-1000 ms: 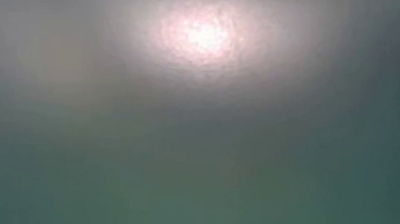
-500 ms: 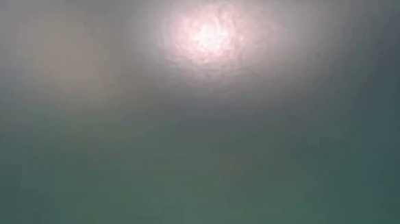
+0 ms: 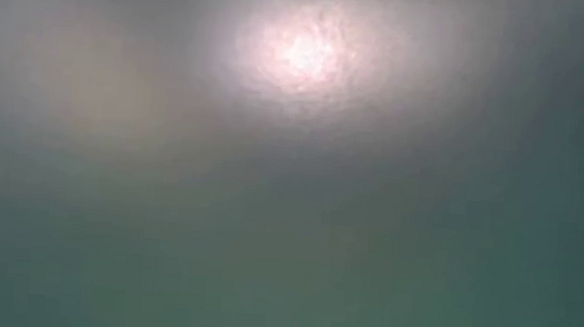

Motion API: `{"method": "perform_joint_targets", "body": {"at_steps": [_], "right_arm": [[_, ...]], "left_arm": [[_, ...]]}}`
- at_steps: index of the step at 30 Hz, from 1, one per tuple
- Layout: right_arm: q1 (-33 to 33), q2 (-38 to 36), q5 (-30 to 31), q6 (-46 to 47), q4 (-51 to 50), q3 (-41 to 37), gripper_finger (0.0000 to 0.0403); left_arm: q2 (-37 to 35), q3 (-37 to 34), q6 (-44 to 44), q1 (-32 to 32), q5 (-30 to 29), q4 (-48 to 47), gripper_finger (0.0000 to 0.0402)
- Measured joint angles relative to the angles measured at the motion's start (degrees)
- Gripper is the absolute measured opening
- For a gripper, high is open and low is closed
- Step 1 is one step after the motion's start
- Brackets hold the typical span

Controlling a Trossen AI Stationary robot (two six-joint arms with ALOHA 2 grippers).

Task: Pick & Place Food Item
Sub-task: Put the blue donut into the red bin

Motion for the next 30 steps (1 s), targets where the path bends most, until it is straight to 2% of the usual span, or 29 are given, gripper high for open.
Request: {"method": "perform_joint_targets", "body": {"at_steps": [5,13,30], "right_arm": [[-0.01,0.02,-0.01,0.0,-0.09,0.0,0.0204],[0.0,0.02,0.0,0.0,-0.14,0.0,0.0204],[0.0,0.02,-0.02,0.0,-0.39,0.0,0.0204]], "left_arm": [[7.32,2.15,-5.47,-3.55,-0.01,1.88,0.023],[16.15,7.2,-8.84,-3.23,0.46,1.29,0.0235],[18.51,8.08,-8.84,-3.13,2.28,-0.65,0.0235]]}}
